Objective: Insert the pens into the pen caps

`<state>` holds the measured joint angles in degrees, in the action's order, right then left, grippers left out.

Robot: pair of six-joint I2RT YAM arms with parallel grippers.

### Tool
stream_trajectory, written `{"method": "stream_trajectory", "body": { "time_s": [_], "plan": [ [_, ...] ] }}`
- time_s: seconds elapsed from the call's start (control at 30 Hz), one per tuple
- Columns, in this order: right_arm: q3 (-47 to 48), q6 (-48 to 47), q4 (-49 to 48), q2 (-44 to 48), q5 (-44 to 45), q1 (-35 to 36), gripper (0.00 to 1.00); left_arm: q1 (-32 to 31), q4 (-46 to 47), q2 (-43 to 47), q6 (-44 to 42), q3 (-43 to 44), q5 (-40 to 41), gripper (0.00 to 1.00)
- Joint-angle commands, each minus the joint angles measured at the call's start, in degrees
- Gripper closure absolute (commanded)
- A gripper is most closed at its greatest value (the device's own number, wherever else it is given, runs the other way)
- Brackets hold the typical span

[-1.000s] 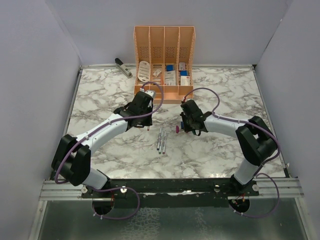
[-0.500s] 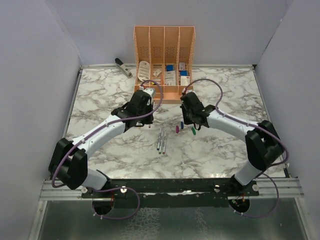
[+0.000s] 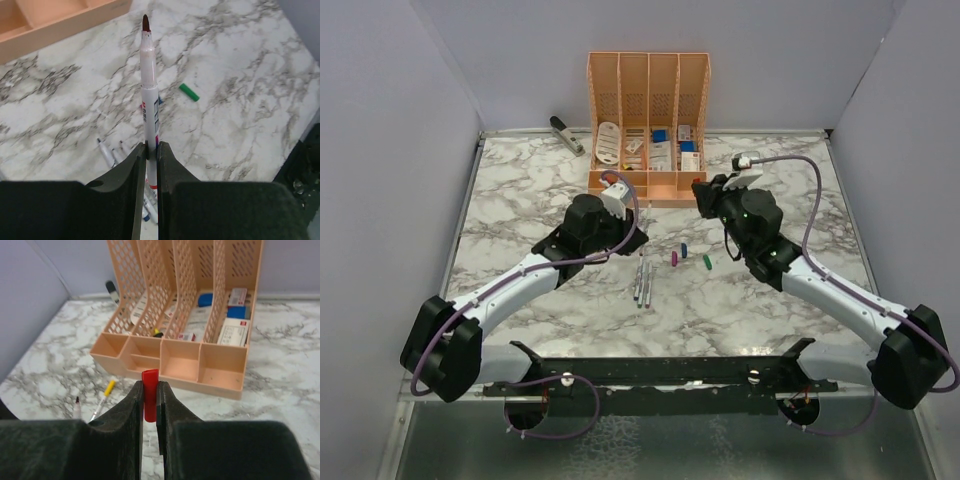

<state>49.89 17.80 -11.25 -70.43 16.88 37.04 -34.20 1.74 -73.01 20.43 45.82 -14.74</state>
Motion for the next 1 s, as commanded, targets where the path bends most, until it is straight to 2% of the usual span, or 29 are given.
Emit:
{"method": "stream_trajectory", "body": {
  "time_s": [0.0, 0.23, 0.7, 0.97],
  "plan": [
    [-5.85, -0.22, -19.53, 3.87, -5.45, -0.33, 0.98, -1.09, 15.54, 1.08, -0.37, -0.18, -13.76, 1.0],
    [-8.43, 3.68, -23.64, 6.04, -14.86, -0.85, 0.98, -6.26, 16.24, -0.61, -3.2, 2.25, -15.86, 1.0],
    [-12.07, 4.76, -29.64, 10.44, -18.67, -0.87, 0.98, -7.29, 17.48, -1.36, -0.75, 3.65, -14.9, 1.0],
    [-15.6, 4.14, -36.7, 11.45, -18.74, -0.83, 0.98, -7.53, 19.08, -2.06, 2.59, 6.23, -16.55, 1.0]
  ]
}}
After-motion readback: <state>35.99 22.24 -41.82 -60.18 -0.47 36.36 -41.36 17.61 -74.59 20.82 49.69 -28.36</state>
